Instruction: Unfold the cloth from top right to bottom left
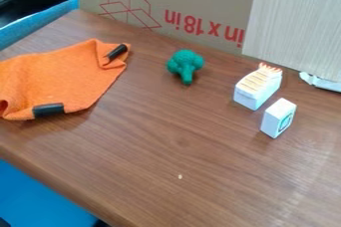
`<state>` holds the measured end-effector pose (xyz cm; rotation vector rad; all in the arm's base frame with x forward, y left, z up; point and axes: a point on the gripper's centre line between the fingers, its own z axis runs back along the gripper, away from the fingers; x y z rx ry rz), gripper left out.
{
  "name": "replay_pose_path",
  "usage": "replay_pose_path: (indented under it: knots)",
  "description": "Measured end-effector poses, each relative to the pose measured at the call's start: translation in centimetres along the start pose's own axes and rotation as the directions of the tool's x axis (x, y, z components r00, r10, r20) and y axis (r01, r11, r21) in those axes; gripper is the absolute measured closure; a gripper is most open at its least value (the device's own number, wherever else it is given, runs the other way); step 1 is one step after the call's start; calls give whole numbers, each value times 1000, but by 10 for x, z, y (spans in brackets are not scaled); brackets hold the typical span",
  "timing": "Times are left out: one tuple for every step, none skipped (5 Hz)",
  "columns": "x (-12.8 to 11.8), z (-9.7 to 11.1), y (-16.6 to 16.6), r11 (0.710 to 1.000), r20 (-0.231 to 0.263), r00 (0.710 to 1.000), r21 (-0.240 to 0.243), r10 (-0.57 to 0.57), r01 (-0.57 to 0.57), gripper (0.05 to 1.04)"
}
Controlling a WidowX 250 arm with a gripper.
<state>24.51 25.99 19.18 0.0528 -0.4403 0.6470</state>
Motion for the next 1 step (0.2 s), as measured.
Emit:
replay_pose_path:
  knots:
    - [-9,-3,-31,992,-73,990,-50,-122,119,84]
